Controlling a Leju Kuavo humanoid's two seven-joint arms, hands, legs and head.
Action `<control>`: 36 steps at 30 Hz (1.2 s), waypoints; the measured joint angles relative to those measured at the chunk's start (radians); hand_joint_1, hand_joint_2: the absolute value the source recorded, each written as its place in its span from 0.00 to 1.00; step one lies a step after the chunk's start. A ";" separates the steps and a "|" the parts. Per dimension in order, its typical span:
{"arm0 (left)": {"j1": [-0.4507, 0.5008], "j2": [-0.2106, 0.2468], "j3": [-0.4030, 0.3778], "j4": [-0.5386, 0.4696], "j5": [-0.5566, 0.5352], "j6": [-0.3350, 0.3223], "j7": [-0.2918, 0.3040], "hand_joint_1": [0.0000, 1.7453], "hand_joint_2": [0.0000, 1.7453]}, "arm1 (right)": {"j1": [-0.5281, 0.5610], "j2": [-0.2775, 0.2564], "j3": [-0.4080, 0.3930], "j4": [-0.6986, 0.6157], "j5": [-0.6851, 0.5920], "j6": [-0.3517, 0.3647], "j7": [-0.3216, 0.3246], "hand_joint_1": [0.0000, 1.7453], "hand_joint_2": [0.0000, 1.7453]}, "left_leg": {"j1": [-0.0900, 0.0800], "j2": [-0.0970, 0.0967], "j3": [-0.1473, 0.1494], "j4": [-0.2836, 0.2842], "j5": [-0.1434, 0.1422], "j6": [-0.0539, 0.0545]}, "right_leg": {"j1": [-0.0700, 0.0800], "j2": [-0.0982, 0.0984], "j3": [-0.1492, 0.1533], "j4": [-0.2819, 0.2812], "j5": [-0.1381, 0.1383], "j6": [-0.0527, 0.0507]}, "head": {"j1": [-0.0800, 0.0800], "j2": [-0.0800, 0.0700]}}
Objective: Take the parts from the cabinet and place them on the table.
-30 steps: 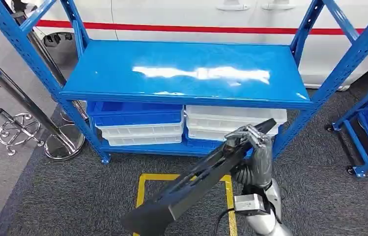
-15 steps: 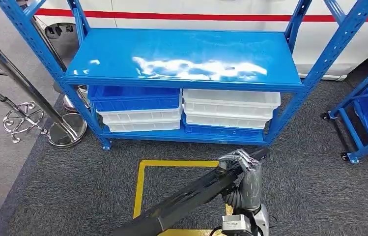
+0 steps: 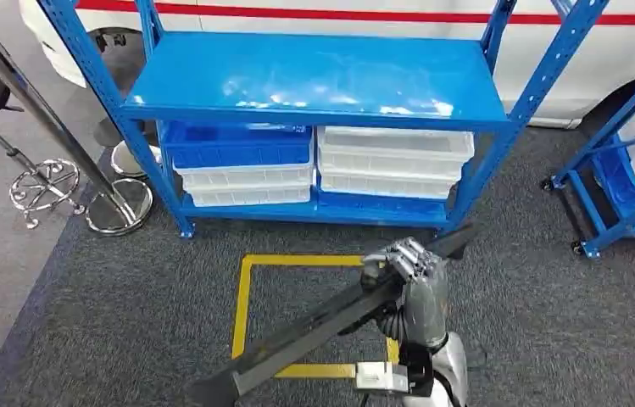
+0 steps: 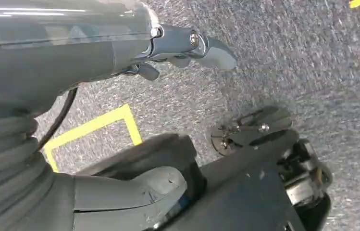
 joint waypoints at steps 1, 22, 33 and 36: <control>0.000 -0.002 0.000 0.000 -0.003 -0.003 0.002 0.00 1.00 | -0.013 0.000 0.008 0.001 0.017 -0.002 0.008 1.00 1.00 | 0.004 0.000 0.000 -0.007 0.010 -0.005 | 0.004 0.000 -0.003 0.001 0.007 -0.002 | 0.000 0.000; -0.003 -0.049 -0.001 0.000 -0.035 0.019 -0.012 0.00 1.00 | -0.110 0.000 0.123 0.085 0.064 -0.012 0.072 1.00 1.00 | 0.009 -0.006 0.080 -0.023 -0.059 0.020 | -0.012 -0.005 -0.220 0.227 -0.068 0.021 | 0.002 0.000; -0.005 -0.056 -0.001 0.000 -0.062 0.019 0.000 0.00 1.00 | -0.231 0.029 0.230 0.093 0.005 0.037 0.089 1.00 1.00 | -0.003 -0.004 -0.034 0.007 0.040 -0.020 | -0.003 -0.002 -0.017 0.009 0.009 -0.022 | 0.001 0.000; -0.008 -0.055 -0.002 0.000 -0.066 0.018 0.006 0.00 1.00 | -0.279 0.046 0.279 0.093 -0.006 0.040 0.109 1.00 1.00 | 0.007 -0.009 -0.073 0.117 -0.127 -0.035 | -0.008 -0.009 -0.065 0.007 0.051 -0.044 | 0.000 0.000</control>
